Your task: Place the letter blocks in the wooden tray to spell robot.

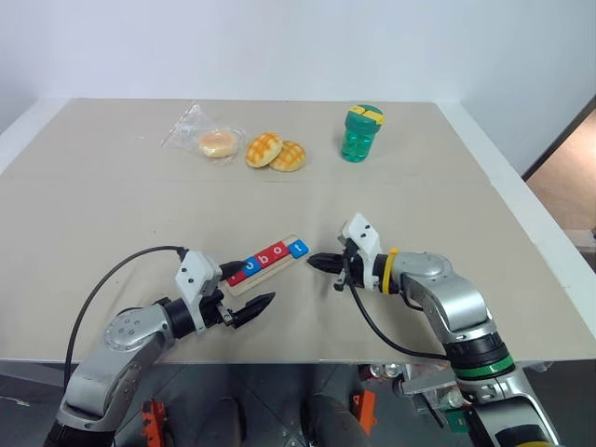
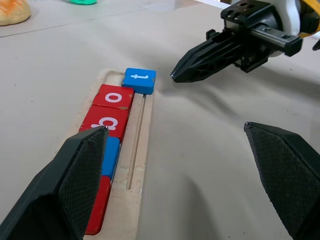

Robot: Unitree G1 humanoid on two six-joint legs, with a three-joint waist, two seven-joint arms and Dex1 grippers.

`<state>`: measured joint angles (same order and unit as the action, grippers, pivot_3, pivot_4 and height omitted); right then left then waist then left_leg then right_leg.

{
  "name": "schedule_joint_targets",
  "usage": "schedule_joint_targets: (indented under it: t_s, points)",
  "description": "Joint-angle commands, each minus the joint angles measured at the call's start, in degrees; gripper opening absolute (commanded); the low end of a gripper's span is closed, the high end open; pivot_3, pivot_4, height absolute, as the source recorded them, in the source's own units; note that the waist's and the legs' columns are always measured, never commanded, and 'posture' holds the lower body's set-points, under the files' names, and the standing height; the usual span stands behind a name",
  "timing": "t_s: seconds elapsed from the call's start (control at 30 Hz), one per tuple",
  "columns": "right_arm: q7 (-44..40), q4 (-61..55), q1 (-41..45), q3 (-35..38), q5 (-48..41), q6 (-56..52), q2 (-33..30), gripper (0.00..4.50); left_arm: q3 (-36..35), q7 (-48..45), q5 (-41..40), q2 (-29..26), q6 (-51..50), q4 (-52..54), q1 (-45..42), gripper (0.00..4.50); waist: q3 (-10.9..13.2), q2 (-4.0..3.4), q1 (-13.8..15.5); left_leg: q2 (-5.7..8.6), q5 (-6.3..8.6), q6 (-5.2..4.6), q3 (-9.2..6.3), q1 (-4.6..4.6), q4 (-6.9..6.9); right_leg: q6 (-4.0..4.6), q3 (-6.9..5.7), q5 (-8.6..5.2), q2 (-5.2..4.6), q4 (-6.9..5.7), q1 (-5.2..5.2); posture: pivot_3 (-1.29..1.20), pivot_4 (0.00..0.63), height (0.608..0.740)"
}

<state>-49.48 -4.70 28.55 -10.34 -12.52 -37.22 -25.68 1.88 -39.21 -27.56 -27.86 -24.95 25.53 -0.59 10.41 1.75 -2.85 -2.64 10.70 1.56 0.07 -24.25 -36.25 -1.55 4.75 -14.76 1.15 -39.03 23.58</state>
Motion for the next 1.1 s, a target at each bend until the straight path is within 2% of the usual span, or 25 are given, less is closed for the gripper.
schedule_joint_targets:
  t_s: [0.03,1.1]
  points:
    - [0.4,0.29,1.88,-0.34,0.19,1.71,0.2,0.05,-0.01,0.1,0.07,-0.07,0.81,2.79,0.35,4.5,0.0,0.0,0.0,-0.01,0.0,0.0,0.0,0.0,0.0,0.01,0.0,0.0,0.01,0.0,0.0,0.0,0.15,0.74]
    - [-0.65,11.31,8.41,-4.68,4.07,9.31,4.52,0.05,0.77,0.67,1.52,0.82,2.32,2.28,2.16,4.5,0.0,0.0,0.02,-0.01,0.0,0.0,0.01,0.01,0.0,0.01,0.0,0.0,0.01,0.0,0.0,0.0,0.15,0.74]
